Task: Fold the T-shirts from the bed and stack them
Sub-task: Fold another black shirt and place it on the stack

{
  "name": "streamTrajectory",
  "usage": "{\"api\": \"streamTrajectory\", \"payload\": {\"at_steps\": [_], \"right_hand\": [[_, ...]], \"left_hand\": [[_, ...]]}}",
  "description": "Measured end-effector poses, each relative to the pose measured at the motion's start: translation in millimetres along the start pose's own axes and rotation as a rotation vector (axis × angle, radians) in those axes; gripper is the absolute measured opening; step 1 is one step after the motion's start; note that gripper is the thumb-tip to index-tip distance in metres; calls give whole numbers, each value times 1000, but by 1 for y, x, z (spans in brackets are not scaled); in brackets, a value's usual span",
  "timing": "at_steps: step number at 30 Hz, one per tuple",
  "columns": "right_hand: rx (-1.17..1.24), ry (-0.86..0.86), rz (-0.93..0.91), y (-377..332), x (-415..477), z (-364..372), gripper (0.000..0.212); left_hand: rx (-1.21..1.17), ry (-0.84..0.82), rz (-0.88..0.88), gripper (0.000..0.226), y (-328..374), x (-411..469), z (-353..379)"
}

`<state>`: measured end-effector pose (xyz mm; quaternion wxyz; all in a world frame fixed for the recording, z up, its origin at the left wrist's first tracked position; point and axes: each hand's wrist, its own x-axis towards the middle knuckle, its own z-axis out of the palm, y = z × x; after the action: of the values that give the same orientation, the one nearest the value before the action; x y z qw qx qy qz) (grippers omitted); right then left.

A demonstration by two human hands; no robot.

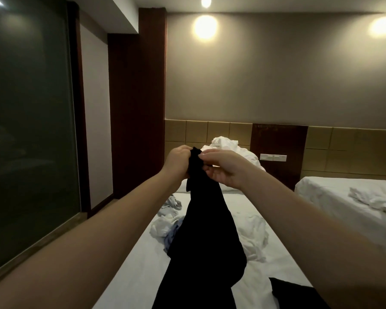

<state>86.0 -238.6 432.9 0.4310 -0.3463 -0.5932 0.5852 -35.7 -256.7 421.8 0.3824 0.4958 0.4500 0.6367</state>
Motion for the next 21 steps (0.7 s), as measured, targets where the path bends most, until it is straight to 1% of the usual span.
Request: {"api": "streamTrajectory", "payload": {"at_steps": [2, 6, 7, 8, 9, 11, 12, 13, 15, 17, 19, 21], "right_hand": [[-26, 45, -39, 4, 2, 0, 9], [-162, 286, -296, 7, 16, -15, 11], [-228, 311, -348, 8, 19, -19, 10], [-294, 276, -375, 8, 21, -21, 10], [-362, 177, -375, 8, 22, -22, 14], [-448, -86, -306, 8, 25, -18, 26], [-437, -176, -264, 7, 27, -17, 31], [-384, -224, -233, 6, 28, -17, 32], [-214, -243, -178, 1, 29, -24, 27], [-110, -267, -132, -3, 29, -36, 24], [-120, -320, -97, -5, 30, -45, 18], [-131, -335, -91, -6, 31, -49, 13]], "left_hand": [[-28, 29, -1, 29, -3, 5, -3], [-4, 13, 3, 29, 1, 10, -15], [-20, -13, 10, 29, 3, 11, -18], [-40, -46, 17, 28, 6, 12, -19], [-48, -87, 24, 28, 9, 13, -19], [-13, -189, 43, 27, 16, 14, -15], [19, -246, 59, 26, 20, 15, -12], [54, -295, 79, 26, 24, 16, -9], [118, -345, 116, 26, 30, 23, -9], [187, -358, 128, 27, 34, 32, -15], [301, -378, 135, 29, 36, 39, -20], [468, -404, 169, 31, 36, 43, -18]]}}
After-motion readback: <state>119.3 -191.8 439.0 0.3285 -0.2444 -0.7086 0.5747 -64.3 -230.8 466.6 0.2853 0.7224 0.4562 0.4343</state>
